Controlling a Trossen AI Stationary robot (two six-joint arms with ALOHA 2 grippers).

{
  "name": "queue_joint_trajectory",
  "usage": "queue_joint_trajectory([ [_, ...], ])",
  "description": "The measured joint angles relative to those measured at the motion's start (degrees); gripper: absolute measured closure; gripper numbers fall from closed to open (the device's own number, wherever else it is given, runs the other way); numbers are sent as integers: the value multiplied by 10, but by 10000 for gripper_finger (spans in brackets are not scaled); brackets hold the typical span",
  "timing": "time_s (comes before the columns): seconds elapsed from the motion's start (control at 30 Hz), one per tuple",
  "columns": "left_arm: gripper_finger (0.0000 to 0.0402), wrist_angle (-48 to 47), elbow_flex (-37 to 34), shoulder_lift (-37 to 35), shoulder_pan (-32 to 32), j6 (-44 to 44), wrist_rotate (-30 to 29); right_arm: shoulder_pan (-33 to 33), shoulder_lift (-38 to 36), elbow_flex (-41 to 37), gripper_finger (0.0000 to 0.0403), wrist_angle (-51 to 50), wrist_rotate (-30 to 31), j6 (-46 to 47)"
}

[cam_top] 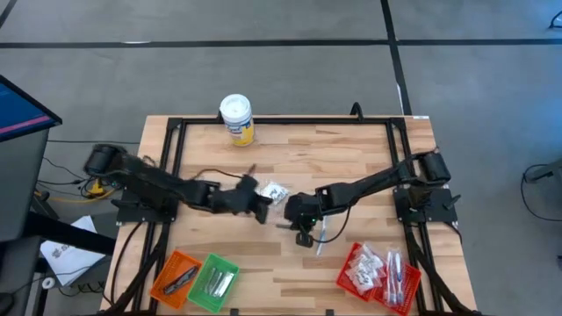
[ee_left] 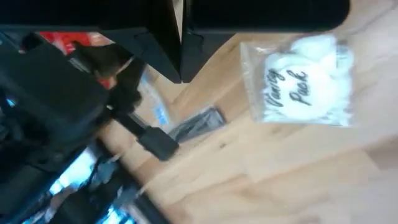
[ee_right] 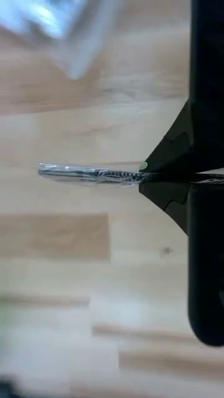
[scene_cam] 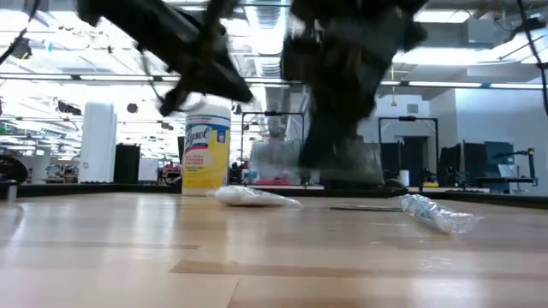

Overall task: Pick & Place Travel size toiletries
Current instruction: Put the black comb into the orange basket

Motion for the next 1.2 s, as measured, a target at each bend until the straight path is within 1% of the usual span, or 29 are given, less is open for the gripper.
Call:
queue_joint_trajectory([
  [0.1,401,1,-35,-75,1,0,-23,-6,-32,26,400,-15,2,-22],
  [0.23,401,6,-80,-181,-1,-5,-54,-28,-89,51,401,-17,5,-19],
  [0.27,401,6,-92,-207,-3,-8,-59,-35,-102,57,401,1,5,-13],
  [0.33,401,19,-108,-245,-5,-9,-68,-50,-137,59,401,0,6,0],
  [0.43,401,36,-128,-286,-5,-8,-77,-72,-182,65,402,38,6,24],
  [0.53,400,75,-138,-292,-1,-6,-78,-91,-218,64,402,82,5,62],
  [0.63,396,131,-137,-274,-1,3,-81,-106,-249,63,402,112,2,96],
  [0.67,394,157,-138,-265,-1,13,-79,-109,-252,65,402,138,2,105],
  [0.77,380,267,-137,-227,-2,49,-71,-117,-270,63,402,156,1,133],
  [0.9,341,398,-130,-187,4,99,-62,-123,-277,65,402,163,0,169],
  [1.0,306,424,-107,-165,16,125,-55,-123,-279,64,402,163,0,195],
  [1.2,250,425,-48,-114,58,127,11,-122,-276,64,401,192,0,214],
])
